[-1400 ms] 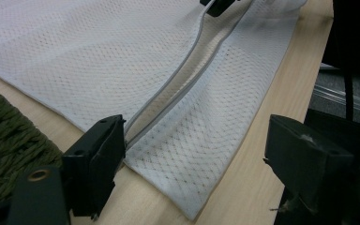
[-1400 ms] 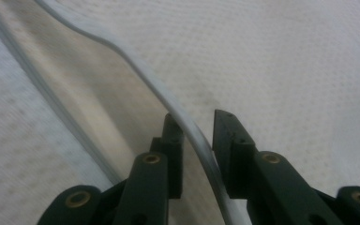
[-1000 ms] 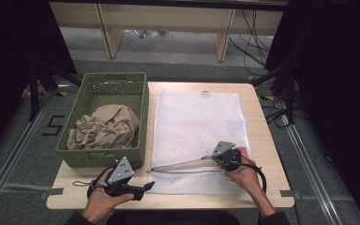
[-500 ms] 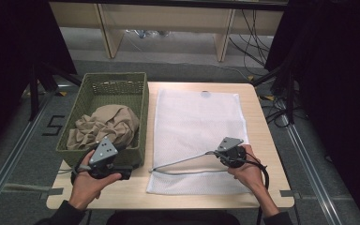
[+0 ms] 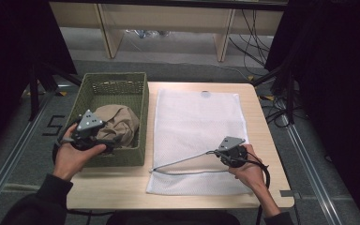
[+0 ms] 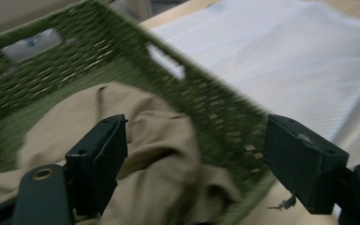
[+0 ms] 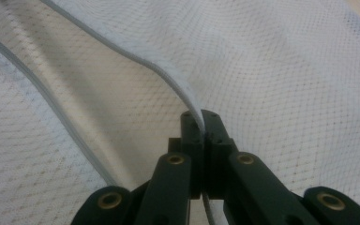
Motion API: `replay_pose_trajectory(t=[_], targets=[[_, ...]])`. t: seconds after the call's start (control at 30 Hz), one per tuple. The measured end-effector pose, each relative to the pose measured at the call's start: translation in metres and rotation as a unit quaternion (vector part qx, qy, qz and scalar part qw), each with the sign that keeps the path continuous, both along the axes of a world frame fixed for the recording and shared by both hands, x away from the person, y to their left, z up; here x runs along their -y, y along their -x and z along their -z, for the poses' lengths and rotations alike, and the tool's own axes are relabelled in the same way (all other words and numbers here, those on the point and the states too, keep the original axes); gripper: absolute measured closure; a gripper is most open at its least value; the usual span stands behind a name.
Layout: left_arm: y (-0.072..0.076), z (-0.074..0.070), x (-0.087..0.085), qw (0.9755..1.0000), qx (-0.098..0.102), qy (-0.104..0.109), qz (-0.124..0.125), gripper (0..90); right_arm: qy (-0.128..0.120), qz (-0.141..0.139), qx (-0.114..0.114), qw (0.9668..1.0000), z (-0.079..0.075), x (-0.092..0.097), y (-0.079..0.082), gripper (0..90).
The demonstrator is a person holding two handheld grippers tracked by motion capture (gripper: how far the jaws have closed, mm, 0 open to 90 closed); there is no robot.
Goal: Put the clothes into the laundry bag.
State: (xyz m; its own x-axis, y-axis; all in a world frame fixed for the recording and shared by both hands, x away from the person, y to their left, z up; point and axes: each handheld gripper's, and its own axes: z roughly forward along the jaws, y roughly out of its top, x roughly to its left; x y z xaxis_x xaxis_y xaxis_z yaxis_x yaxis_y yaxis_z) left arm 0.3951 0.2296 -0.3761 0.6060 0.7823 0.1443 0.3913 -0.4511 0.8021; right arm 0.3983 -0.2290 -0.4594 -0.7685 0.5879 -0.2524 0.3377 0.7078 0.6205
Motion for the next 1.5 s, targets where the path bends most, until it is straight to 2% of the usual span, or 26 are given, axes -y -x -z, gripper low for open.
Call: replay_pose_trajectory(t=[0.07, 0.13, 0.17, 0.2, 0.23, 0.33, 0.5, 0.53, 0.63, 0.77, 0.8, 0.87, 0.9, 0.97, 1.0, 1.03, 1.07, 1.1, 1.17, 1.2, 1.33, 1.37, 1.4, 1.43, 1.47, 1.5], targets=[[-0.015, 0.000, -0.011, 0.9996, -0.018, -0.016, -0.013, 20.3, 0.000, 0.002, 0.006, 1.0000, -0.001, -0.001, 0.000, 89.8], [-0.029, 0.005, -0.019, 0.9987, -0.042, -0.003, -0.030, 19.3, 0.000, -0.002, 0.004, 1.0000, -0.003, 0.000, -0.001, 89.9], [-0.036, 0.009, -0.020, 0.9977, -0.044, 0.017, -0.047, 19.3, 0.000, -0.002, 0.004, 1.0000, -0.003, 0.000, -0.001, 89.9], [-0.042, 0.010, -0.026, 0.9975, -0.057, -0.001, -0.042, 19.0, 0.000, -0.003, 0.005, 1.0000, -0.003, 0.000, -0.001, 89.9], [-0.047, 0.014, -0.025, 0.9958, -0.067, 0.021, -0.059, 19.0, 0.000, -0.003, 0.005, 1.0000, -0.003, 0.000, -0.001, 89.9], [-0.061, 0.020, -0.029, 0.9923, -0.107, 0.035, -0.051, 17.3, -0.001, 0.002, 0.002, 1.0000, -0.003, -0.001, 0.000, 89.8], [-0.068, 0.027, -0.015, 0.9919, -0.116, 0.031, -0.042, 17.6, 0.000, -0.004, 0.007, 1.0000, -0.010, 0.000, -0.002, 89.9], [-0.067, 0.026, -0.011, 0.9906, -0.130, 0.023, -0.037, 17.6, 0.003, -0.003, 0.010, 0.9999, -0.013, 0.001, -0.002, 89.9], [-0.065, 0.026, -0.002, 0.9900, -0.138, 0.024, -0.017, 17.6, -0.001, -0.001, 0.012, 0.9999, -0.022, 0.001, -0.005, 89.9], [-0.062, 0.026, 0.010, 0.9896, -0.143, -0.002, 0.018, 17.7, -0.003, -0.001, 0.009, 1.0000, -0.024, 0.001, -0.006, 89.9], [-0.062, 0.027, 0.012, 0.9899, -0.140, -0.005, 0.020, 17.9, -0.004, 0.000, 0.010, 0.9999, -0.024, 0.000, -0.006, 89.9], [-0.065, 0.030, 0.017, 0.9875, -0.154, -0.033, 0.014, 18.7, -0.003, -0.001, 0.011, 0.9999, -0.024, 0.000, -0.006, 89.9], [-0.068, 0.034, 0.019, 0.9900, -0.137, -0.033, 0.003, 19.3, -0.002, -0.002, 0.010, 0.9999, -0.025, 0.000, -0.006, 89.9], [-0.075, 0.037, 0.020, 0.9893, -0.133, -0.061, 0.006, 19.8, -0.003, -0.004, 0.012, 0.9999, -0.025, -0.001, -0.007, 89.9], [-0.076, 0.041, 0.022, 0.9888, -0.141, -0.048, -0.009, 19.9, -0.003, -0.006, 0.010, 0.9999, -0.026, -0.001, -0.007, 89.9], [-0.081, 0.040, 0.019, 0.9846, -0.155, -0.082, 0.006, 19.9, -0.003, -0.006, 0.010, 0.9999, -0.026, -0.001, -0.007, 89.9], [-0.083, 0.043, 0.020, 0.9823, -0.171, -0.076, -0.001, 19.8, -0.003, -0.005, 0.011, 0.9999, -0.026, -0.001, -0.007, 89.9], [-0.084, 0.044, 0.022, 0.9763, -0.201, -0.081, -0.012, 18.7, -0.003, -0.004, 0.008, 1.0000, -0.026, -0.002, -0.007, 89.9], [-0.086, 0.046, 0.026, 0.9723, -0.209, -0.104, -0.010, 17.3, -0.003, -0.006, 0.006, 1.0000, -0.025, -0.002, -0.007, 89.9], [-0.086, 0.047, 0.029, 0.9724, -0.207, -0.106, -0.011, 17.3, -0.002, -0.006, 0.005, 1.0000, -0.025, -0.002, -0.008, 89.9], [-0.095, 0.049, 0.034, 0.9661, -0.212, -0.146, 0.005, 21.3, -0.003, -0.003, 0.005, 1.0000, -0.024, -0.003, -0.008, 89.9], [-0.099, 0.051, 0.034, 0.9613, -0.218, -0.168, 0.013, 21.3, -0.003, -0.004, 0.006, 1.0000, -0.024, -0.003, -0.008, 89.9], [-0.103, 0.055, 0.034, 0.9590, -0.225, -0.171, 0.014, 22.9, -0.005, -0.003, 0.003, 1.0000, -0.024, -0.004, -0.008, 89.9], [-0.106, 0.058, 0.032, 0.9571, -0.233, -0.171, 0.021, 31.4, -0.005, -0.005, 0.004, 1.0000, -0.024, -0.004, -0.008, 89.9], [-0.109, 0.061, 0.031, 0.9565, -0.237, -0.168, 0.024, 49.3, -0.006, -0.004, 0.004, 1.0000, -0.024, -0.004, -0.008, 89.8], [-0.113, 0.062, 0.030, 0.9579, -0.228, -0.173, 0.027, 57.0, -0.006, -0.004, 0.005, 1.0000, -0.024, -0.003, -0.008, 89.9]])
